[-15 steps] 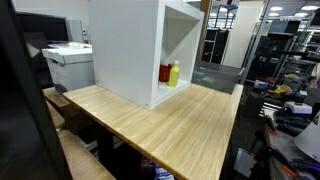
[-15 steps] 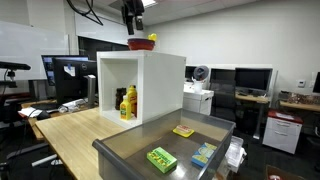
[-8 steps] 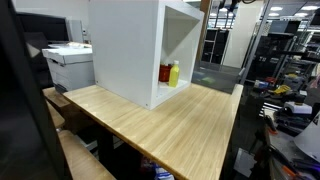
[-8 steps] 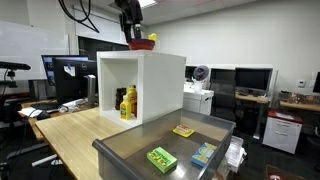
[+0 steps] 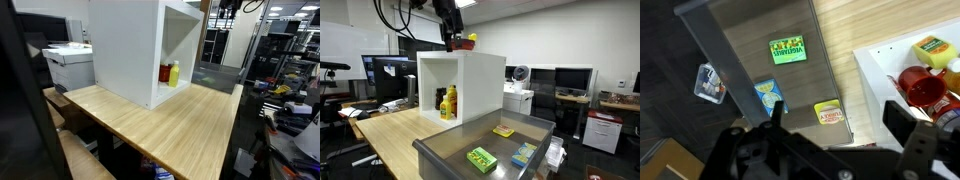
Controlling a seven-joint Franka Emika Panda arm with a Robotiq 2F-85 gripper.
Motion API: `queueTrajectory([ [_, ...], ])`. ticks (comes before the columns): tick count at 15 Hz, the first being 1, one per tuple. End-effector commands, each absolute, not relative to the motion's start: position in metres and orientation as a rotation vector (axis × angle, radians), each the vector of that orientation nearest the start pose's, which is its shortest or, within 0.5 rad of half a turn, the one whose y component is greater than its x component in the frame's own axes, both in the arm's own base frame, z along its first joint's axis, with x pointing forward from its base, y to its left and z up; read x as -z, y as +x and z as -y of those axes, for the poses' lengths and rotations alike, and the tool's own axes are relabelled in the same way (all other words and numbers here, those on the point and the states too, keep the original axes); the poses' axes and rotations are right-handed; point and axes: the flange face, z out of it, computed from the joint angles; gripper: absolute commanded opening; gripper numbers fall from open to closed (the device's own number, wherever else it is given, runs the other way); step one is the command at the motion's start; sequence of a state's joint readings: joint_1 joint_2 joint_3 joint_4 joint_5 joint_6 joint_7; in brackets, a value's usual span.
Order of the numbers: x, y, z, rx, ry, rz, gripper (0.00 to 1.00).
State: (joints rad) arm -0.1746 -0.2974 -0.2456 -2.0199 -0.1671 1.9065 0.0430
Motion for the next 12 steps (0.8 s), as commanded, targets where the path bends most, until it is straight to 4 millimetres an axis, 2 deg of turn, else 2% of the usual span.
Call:
queueTrajectory([
  [1, -0.5858, 0.4229, 0.2266, 0.279, -3.218, -0.637, 1.0],
  [7, -0.5843, 0.4199, 0.2333, 0.262, -3.212, -0.657, 1.0],
  [8, -0.5844, 0.4215, 0.2326, 0.267, -3.226, -0.645, 1.0],
  [9, -0.5862, 0.4281, 0.2328, 0.247, -3.185, -0.706, 1.0],
  [12, -0.5862, 0.4281, 0.2328, 0.246, -3.193, -0.702, 1.0],
])
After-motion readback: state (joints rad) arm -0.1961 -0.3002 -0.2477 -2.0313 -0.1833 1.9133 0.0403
